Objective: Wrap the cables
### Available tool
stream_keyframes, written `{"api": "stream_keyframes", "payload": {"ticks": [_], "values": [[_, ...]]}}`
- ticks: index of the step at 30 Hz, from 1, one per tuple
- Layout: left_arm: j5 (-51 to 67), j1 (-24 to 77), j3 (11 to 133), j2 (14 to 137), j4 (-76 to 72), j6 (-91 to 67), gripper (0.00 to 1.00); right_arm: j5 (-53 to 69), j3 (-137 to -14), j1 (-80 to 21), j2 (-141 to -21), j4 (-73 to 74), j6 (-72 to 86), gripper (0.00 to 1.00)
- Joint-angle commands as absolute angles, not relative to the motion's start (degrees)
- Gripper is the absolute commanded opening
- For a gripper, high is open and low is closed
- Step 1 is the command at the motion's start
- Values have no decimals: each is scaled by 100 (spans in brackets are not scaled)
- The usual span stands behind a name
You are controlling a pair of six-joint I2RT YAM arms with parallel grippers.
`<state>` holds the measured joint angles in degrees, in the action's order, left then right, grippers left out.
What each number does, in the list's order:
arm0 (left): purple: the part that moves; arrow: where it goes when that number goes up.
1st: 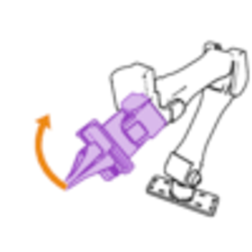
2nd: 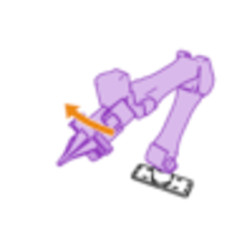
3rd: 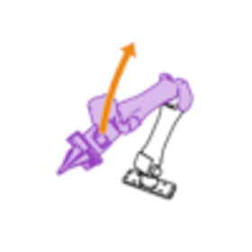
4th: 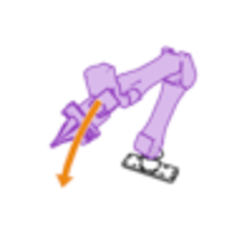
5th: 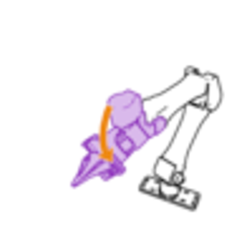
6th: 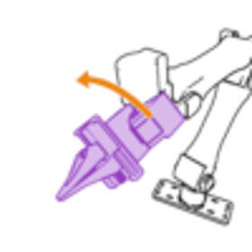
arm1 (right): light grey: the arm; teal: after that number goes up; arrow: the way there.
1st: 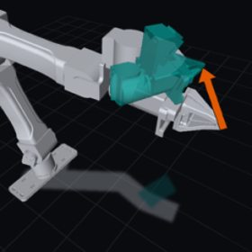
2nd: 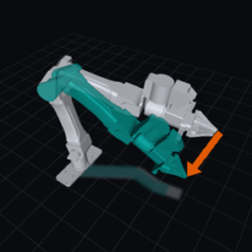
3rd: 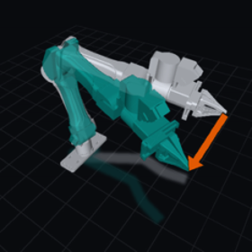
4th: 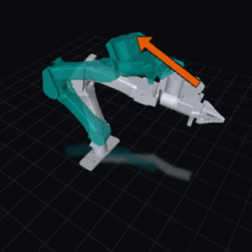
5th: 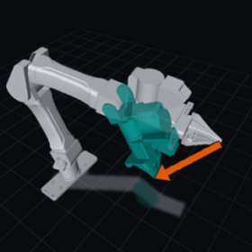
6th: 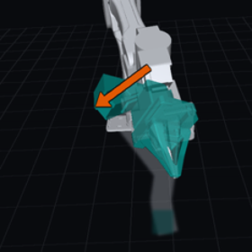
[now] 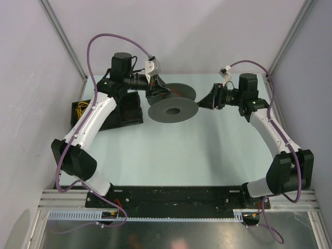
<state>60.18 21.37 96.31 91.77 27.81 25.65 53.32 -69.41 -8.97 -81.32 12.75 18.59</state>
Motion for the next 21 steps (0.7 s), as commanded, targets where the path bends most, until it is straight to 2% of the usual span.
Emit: {"api": "stream_keyframes", "payload": {"ticks": [1, 5, 11, 16, 21], "values": [[6173, 2178, 9639, 8882, 2545, 2658, 0, 5239, -7031, -999, -8236, 1335, 1754, 50], [6219, 2182, 9649, 8901, 2538, 2658, 0, 5182, -7032, -1015, -8263, 1302, 1736, 38], [6233, 2164, 9816, 9037, 2548, 2413, 0, 5215, -7031, -996, -8327, 1283, 1588, 4], [6100, 2034, 10561, 9486, 2411, 1152, 0, 5165, -7006, -883, -8366, 1405, 970, 0], [5707, 1810, 11122, 9879, 1463, -1073, 0, 5192, -6839, -799, -8285, 865, 772, 0]]}}
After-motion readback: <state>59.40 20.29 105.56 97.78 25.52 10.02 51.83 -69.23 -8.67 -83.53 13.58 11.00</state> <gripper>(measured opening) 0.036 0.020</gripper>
